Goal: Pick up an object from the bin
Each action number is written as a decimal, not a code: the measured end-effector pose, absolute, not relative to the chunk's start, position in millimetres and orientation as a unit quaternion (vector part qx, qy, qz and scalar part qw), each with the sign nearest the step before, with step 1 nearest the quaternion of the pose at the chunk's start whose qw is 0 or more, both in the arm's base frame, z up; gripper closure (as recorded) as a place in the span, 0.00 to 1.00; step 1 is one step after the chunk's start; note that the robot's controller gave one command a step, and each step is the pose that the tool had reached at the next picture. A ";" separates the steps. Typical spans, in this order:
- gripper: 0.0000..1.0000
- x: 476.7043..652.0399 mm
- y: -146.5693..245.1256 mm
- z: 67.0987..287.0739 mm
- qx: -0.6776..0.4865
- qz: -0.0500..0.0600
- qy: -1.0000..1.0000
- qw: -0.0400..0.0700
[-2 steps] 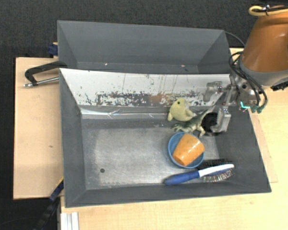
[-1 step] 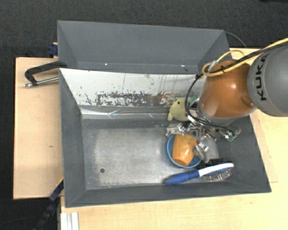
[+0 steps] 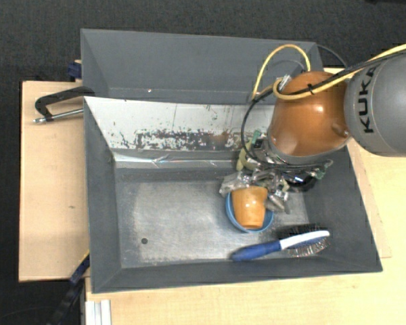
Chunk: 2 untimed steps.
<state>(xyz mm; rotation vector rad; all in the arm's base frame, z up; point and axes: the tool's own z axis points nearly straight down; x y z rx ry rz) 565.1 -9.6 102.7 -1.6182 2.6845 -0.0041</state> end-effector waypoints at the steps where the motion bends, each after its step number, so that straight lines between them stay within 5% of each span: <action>1: 0.00 564.4 -14.4 103.2 -0.709 -0.001 0.706 0.004; 2: 0.00 582.7 16.2 71.2 -0.782 -0.001 0.624 0.004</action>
Offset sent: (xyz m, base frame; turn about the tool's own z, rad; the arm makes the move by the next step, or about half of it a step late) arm -0.0028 -0.0070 -0.0022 -0.4924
